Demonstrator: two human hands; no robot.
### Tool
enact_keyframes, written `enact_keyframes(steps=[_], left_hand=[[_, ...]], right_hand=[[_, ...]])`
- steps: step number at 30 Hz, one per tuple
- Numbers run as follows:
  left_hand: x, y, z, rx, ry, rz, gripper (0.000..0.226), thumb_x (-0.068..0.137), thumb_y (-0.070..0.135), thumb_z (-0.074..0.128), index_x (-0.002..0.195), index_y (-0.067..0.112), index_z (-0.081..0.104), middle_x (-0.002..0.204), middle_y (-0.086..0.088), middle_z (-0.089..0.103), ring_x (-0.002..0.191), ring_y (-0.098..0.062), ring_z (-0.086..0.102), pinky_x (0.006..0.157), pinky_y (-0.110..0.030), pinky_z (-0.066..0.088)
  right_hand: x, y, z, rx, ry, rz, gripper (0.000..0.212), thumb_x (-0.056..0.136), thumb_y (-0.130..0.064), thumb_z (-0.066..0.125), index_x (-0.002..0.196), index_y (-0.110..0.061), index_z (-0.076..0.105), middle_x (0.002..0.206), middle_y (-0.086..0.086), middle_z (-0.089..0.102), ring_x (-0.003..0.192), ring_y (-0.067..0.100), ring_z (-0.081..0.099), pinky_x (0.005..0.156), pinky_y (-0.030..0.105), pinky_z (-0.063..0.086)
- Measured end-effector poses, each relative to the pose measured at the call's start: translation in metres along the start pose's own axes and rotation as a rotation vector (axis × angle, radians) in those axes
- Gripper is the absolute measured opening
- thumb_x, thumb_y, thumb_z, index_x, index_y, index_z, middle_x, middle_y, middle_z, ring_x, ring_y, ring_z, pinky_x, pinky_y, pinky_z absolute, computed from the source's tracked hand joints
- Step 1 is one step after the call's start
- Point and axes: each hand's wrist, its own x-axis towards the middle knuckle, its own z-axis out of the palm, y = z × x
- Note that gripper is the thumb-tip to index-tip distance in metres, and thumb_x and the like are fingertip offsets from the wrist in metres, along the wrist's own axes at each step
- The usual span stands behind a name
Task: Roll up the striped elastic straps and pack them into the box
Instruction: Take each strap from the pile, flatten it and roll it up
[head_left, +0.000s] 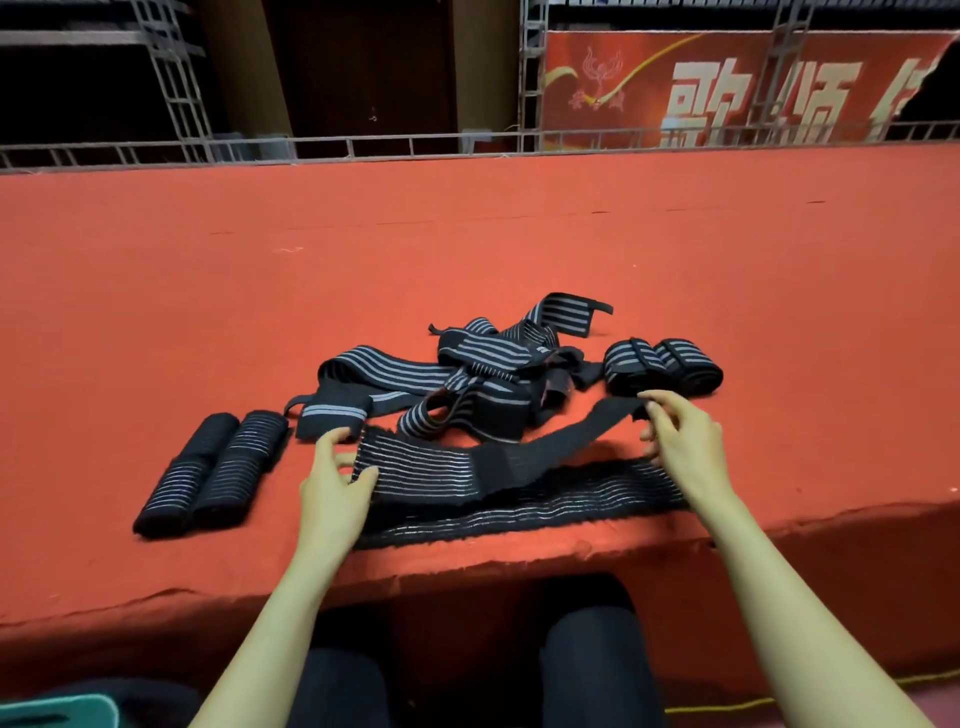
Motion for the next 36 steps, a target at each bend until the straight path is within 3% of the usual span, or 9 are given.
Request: enact_keyframes(steps=[2, 5, 8, 11, 13, 16, 21, 28, 36], left_hand=[[-0.001, -0.005, -0.002, 0.035, 0.006, -0.022, 0.041, 0.082, 0.000, 0.063, 0.119, 0.014, 0.053, 0.097, -0.008, 0.065, 0.076, -0.018, 0.060, 0.078, -0.032, 0.046], [-0.003, -0.008, -0.004, 0.080, 0.015, -0.025, 0.036, 0.082, 0.003, 0.064, 0.116, 0.013, 0.055, 0.097, -0.006, 0.064, 0.076, -0.018, 0.058, 0.078, -0.030, 0.044], [-0.007, -0.009, -0.003, 0.109, 0.001, -0.003, 0.033, 0.083, 0.004, 0.065, 0.114, 0.013, 0.057, 0.096, -0.004, 0.064, 0.079, -0.020, 0.060, 0.080, -0.030, 0.045], [-0.013, -0.013, -0.002, 0.133, -0.008, 0.008, 0.031, 0.083, 0.001, 0.064, 0.111, 0.013, 0.058, 0.093, -0.002, 0.064, 0.078, -0.018, 0.059, 0.077, -0.027, 0.042], [-0.016, -0.017, -0.002, 0.161, -0.012, 0.017, 0.031, 0.083, 0.000, 0.064, 0.111, 0.013, 0.058, 0.093, -0.002, 0.065, 0.080, -0.019, 0.059, 0.077, -0.027, 0.041], [-0.019, -0.022, -0.001, 0.207, -0.023, 0.029, 0.034, 0.083, 0.000, 0.064, 0.114, 0.013, 0.057, 0.093, -0.002, 0.065, 0.081, -0.021, 0.060, 0.079, -0.030, 0.043], [-0.020, -0.027, 0.002, 0.269, -0.024, 0.036, 0.038, 0.083, 0.003, 0.065, 0.117, 0.017, 0.054, 0.101, -0.005, 0.066, 0.087, -0.027, 0.063, 0.086, -0.042, 0.049], [-0.020, -0.030, 0.005, 0.331, -0.029, 0.032, 0.038, 0.086, 0.005, 0.060, 0.122, 0.015, 0.052, 0.110, -0.008, 0.066, 0.097, -0.030, 0.062, 0.086, -0.042, 0.047], [-0.021, -0.031, 0.009, 0.412, -0.038, 0.008, 0.037, 0.087, 0.008, 0.060, 0.122, 0.012, 0.052, 0.114, -0.011, 0.065, 0.106, -0.033, 0.059, 0.088, -0.041, 0.042]], right_hand=[[-0.004, 0.002, 0.000, 0.027, 0.012, -0.009, 0.022, 0.095, -0.014, 0.050, 0.099, -0.029, 0.065, 0.076, -0.002, 0.069, 0.067, 0.018, 0.067, 0.075, 0.049, 0.056], [-0.009, 0.004, -0.002, 0.034, 0.053, 0.029, 0.029, 0.095, -0.007, 0.043, 0.110, -0.017, 0.065, 0.104, 0.007, 0.069, 0.098, 0.024, 0.065, 0.086, 0.029, 0.045], [-0.019, 0.008, -0.006, 0.023, 0.120, 0.107, 0.035, 0.095, -0.010, 0.038, 0.115, -0.013, 0.066, 0.119, 0.008, 0.066, 0.113, 0.028, 0.057, 0.092, 0.030, 0.038], [-0.030, 0.023, -0.005, 0.014, 0.130, 0.132, 0.020, 0.093, -0.017, 0.055, 0.106, -0.012, 0.069, 0.108, 0.008, 0.069, 0.105, 0.026, 0.061, 0.088, 0.030, 0.040], [-0.036, 0.035, -0.002, -0.028, 0.126, 0.099, 0.012, 0.086, -0.011, 0.065, 0.098, -0.010, 0.069, 0.099, 0.010, 0.070, 0.098, 0.028, 0.063, 0.085, 0.030, 0.042], [-0.045, 0.044, 0.001, -0.145, 0.118, 0.047, 0.021, 0.082, -0.002, 0.064, 0.102, -0.010, 0.065, 0.101, 0.011, 0.066, 0.098, 0.030, 0.060, 0.087, 0.035, 0.043], [-0.051, 0.045, 0.003, -0.297, 0.133, 0.035, 0.034, 0.086, -0.005, 0.059, 0.119, -0.011, 0.056, 0.108, 0.013, 0.062, 0.103, 0.036, 0.054, 0.088, 0.046, 0.044], [-0.056, 0.044, 0.003, -0.391, 0.124, 0.066, 0.030, 0.086, -0.007, 0.054, 0.116, -0.011, 0.053, 0.110, 0.013, 0.059, 0.099, 0.037, 0.057, 0.079, 0.044, 0.044], [-0.055, 0.044, 0.011, -0.491, 0.156, 0.034, 0.032, 0.082, -0.007, 0.063, 0.113, -0.005, 0.061, 0.116, 0.018, 0.054, 0.117, 0.039, 0.042, 0.096, 0.049, 0.035]])
